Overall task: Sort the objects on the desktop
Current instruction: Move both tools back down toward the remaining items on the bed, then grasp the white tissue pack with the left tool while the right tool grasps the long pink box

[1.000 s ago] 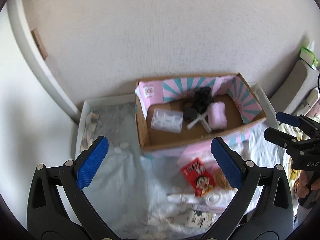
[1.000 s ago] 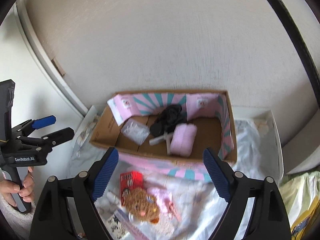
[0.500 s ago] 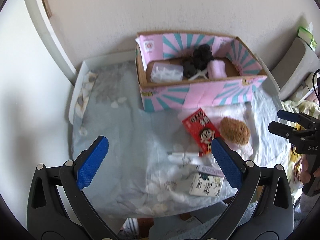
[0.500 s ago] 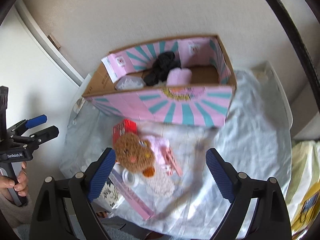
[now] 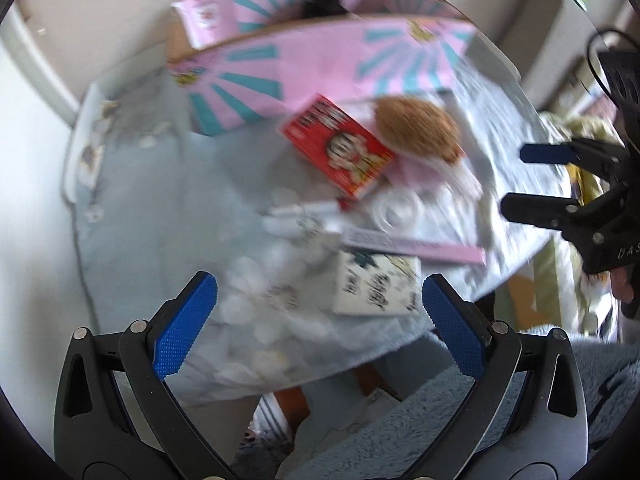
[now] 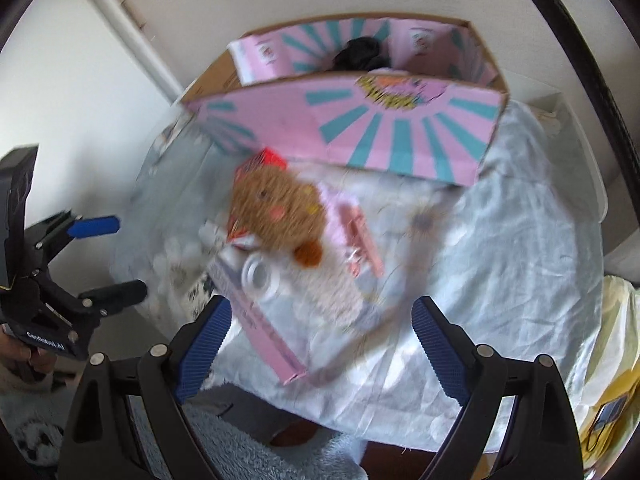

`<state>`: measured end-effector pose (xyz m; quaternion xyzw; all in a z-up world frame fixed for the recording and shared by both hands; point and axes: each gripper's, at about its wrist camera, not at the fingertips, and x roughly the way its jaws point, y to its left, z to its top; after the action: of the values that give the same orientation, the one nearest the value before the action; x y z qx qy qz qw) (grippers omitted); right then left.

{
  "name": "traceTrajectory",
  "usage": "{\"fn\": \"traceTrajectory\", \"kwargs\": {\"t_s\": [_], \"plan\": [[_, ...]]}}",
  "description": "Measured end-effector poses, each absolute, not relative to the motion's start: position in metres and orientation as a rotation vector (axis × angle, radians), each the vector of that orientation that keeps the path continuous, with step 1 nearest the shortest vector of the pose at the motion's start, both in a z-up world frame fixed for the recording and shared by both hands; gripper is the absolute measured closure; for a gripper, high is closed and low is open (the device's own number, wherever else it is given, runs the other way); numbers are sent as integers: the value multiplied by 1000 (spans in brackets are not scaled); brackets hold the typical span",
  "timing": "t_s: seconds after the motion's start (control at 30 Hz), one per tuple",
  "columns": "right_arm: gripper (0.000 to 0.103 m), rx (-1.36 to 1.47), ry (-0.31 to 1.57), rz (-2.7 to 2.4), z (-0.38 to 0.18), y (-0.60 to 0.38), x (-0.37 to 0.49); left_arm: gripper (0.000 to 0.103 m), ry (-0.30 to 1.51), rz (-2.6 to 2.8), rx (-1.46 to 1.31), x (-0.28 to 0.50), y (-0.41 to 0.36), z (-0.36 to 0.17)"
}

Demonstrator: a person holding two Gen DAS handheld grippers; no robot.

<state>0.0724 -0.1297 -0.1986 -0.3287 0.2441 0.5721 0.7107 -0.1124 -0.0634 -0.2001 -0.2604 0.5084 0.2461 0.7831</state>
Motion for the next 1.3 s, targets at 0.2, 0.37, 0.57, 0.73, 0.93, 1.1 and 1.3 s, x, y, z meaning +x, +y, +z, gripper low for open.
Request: {"fn": "traceTrajectory", "kwargs": {"t_s": [0.2, 0.37, 0.57, 0.73, 0.93, 1.1, 1.3], "plan": [[14, -784, 547, 1308, -219, -134, 67, 1, 1130, 461, -581, -97, -78, -220], [48, -850, 576, 1325, -237, -131, 63, 1, 1161, 454, -561, -88, -87, -238], [65, -920, 574, 1359, -257, -124, 52, 1, 1171, 473, -545, -82, -88, -251], [71, -945, 571, 1365, -264, -118, 51, 8, 1179, 471, -552, -80, -87, -261], [77, -964, 554, 1373, -268, -112, 51, 20, 1190, 466, -545, -78, -86, -268], [80, -972, 544, 1382, -269, -109, 51, 24, 1186, 469, -534, -78, -85, -268], [85, -983, 529, 1405, -270, -108, 50, 38, 1179, 481, -518, -81, -84, -267]]}}
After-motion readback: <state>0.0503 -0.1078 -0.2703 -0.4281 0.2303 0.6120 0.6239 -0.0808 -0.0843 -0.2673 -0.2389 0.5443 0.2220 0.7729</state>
